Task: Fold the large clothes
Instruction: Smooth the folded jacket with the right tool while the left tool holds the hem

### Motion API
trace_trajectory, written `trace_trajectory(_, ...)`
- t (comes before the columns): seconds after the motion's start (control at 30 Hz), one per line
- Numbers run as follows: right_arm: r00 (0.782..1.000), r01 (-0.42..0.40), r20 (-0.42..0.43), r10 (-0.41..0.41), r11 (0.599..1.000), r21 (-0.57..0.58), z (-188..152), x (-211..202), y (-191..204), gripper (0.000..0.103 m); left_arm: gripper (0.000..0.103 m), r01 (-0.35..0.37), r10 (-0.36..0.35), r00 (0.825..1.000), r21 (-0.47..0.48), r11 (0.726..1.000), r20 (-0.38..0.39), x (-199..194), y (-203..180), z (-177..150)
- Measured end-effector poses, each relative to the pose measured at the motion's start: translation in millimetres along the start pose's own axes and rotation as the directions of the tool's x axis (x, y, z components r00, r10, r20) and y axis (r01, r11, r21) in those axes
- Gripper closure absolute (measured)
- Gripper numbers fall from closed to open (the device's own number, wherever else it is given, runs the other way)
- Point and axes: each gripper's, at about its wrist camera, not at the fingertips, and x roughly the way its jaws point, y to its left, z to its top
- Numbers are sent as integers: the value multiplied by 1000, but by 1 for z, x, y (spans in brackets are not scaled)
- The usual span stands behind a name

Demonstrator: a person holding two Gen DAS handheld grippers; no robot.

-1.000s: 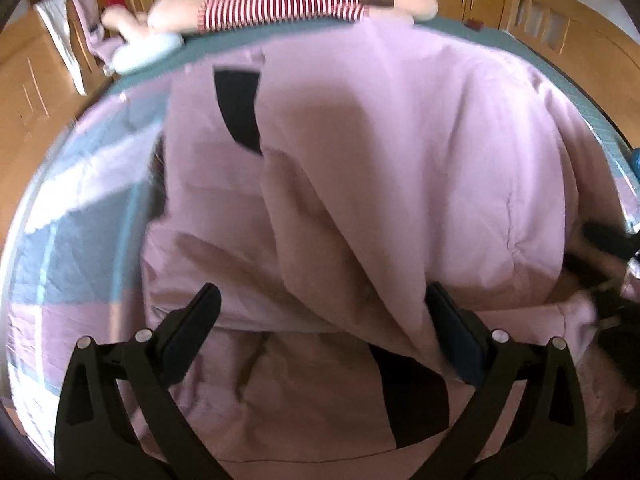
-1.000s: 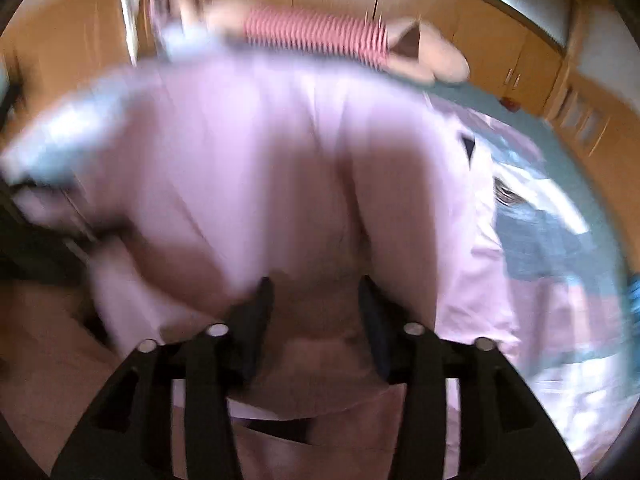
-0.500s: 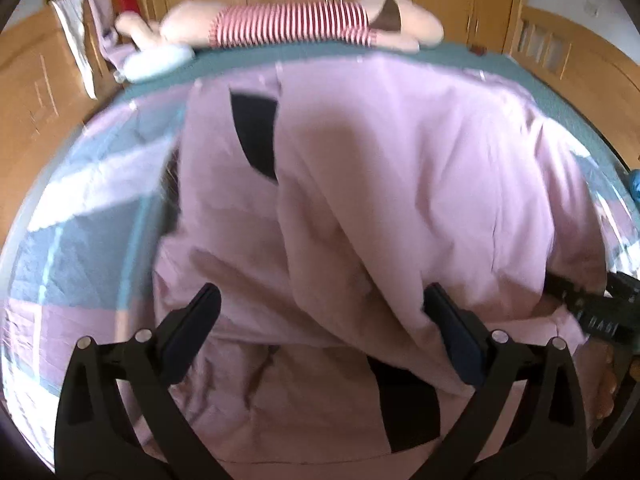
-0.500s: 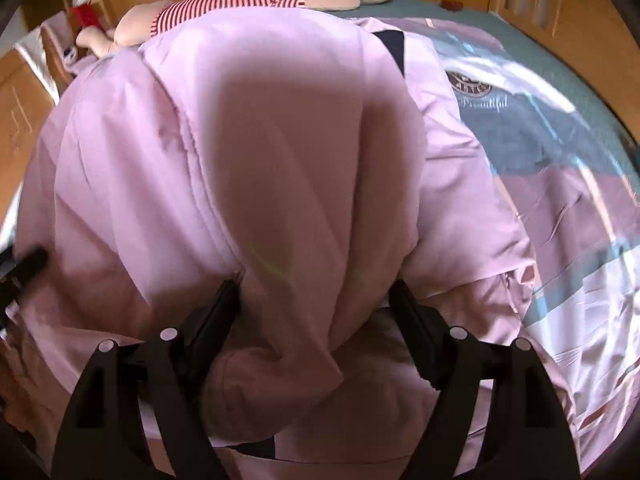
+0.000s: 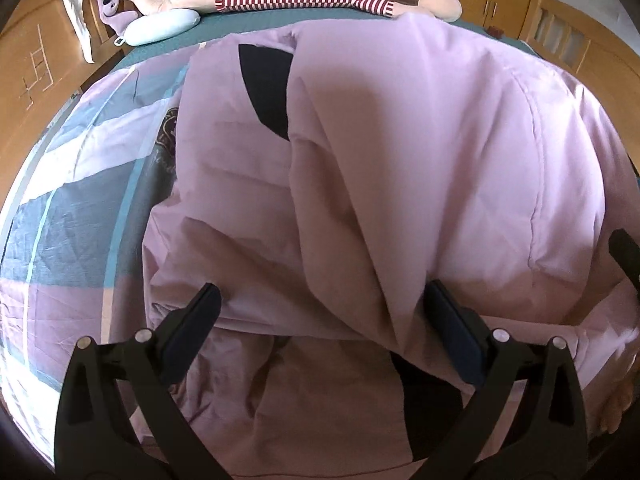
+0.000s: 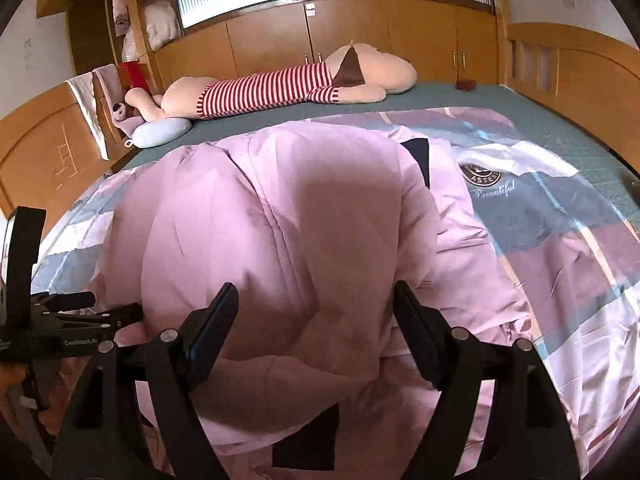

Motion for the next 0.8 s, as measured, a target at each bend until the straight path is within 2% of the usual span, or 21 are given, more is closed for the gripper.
trace_trajectory(0.1, 999, 29, -42, -28, 999, 22, 1, 10, -8, 23, 2, 3, -3, 1000, -1, 1000, -7, 1, 1, 0)
trace_trajectory(0.23, 986, 57, -158, -50, 998, 38, -3, 33, -16, 16, 2, 3, -3, 1000, -7, 1000, -9, 0, 3, 1)
trace_trajectory(0.33, 981, 58, -185, -50, 998, 39, -6, 37, -17, 16, 2, 0, 0, 1000, -35, 999, -1, -11, 3, 3)
trace_trajectory(0.5, 977, 58, -205, -50, 998, 30, -11, 34, -15, 16, 2, -33, 32, 999, 26, 999, 36, -21, -2, -10)
trace_trajectory(0.57, 981, 68, -182, -64, 998, 14, -9, 27, -11, 16, 2, -16, 15, 998, 21, 1000, 54, -20, 0, -14)
trace_trajectory(0.6, 986, 88, -144, -88, 996, 0, -7, 18, -9, 16, 2, 3, -4, 998, 9, 1000, 63, -16, 4, -17)
trace_trajectory(0.67, 987, 158, -25, -159, 987, -33, -1, -5, -2, 16, 2, 39, -37, 998, -25, 999, 48, -9, 11, -20)
trace_trajectory(0.73, 975, 207, 97, -201, 977, -59, 4, -25, 7, 16, 2, 57, -55, 998, -55, 997, 44, -6, 16, -20)
trace_trajectory(0.8, 971, 184, 173, -164, 977, -105, 6, -36, 17, 16, 2, 47, -44, 998, -47, 998, 50, -5, 13, -21)
